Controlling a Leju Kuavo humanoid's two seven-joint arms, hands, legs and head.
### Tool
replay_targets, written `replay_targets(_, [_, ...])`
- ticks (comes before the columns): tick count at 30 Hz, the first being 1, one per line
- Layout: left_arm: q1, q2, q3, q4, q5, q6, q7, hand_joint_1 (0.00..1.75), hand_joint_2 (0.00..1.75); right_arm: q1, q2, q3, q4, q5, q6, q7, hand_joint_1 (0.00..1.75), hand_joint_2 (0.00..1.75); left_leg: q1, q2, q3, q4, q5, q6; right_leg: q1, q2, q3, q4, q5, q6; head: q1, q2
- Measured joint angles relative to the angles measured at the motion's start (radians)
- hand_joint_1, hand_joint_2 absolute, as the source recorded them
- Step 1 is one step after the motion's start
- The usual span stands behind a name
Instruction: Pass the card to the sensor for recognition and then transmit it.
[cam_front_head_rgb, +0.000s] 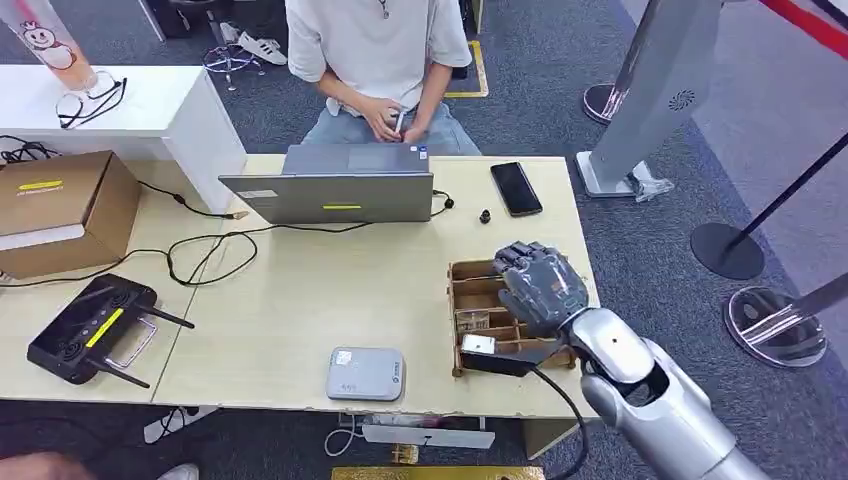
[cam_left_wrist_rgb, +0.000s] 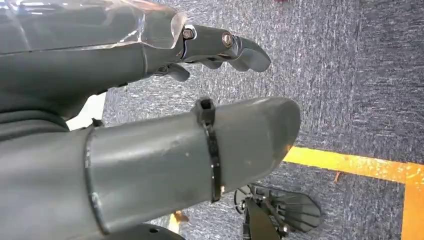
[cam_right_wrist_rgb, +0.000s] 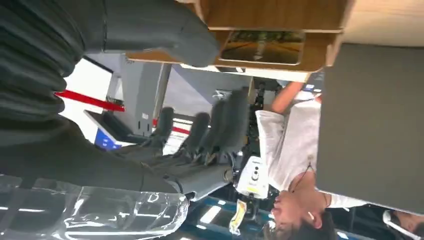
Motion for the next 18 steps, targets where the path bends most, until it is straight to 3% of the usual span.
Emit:
replay_targets(11, [-0.001, -0.002, 0.0, 0.0, 0.001, 0.001, 0.007, 0.0, 0.0, -0.035, 0.065, 0.036, 0.042, 0.021, 0.009, 0.002, 0.72, 1.75, 0.0, 0.0, 0.0, 0.0, 0.0, 0.0, 0.0, 0.0, 0.0, 0.0, 0.0, 0.0, 0.0, 0.0])
replay_targets(18, [-0.001, -0.002, 0.0, 0.0, 0.001, 0.002, 0.008, 0.0, 0.0, -0.063, 0.099, 0.051, 0.069, 0.022, 0.017, -0.003, 0.72, 1.75, 0.0, 0.0, 0.0, 0.0, 0.0, 0.0, 0.0, 0.0, 0.0, 0.0, 0.0, 0.0, 0.0, 0.0])
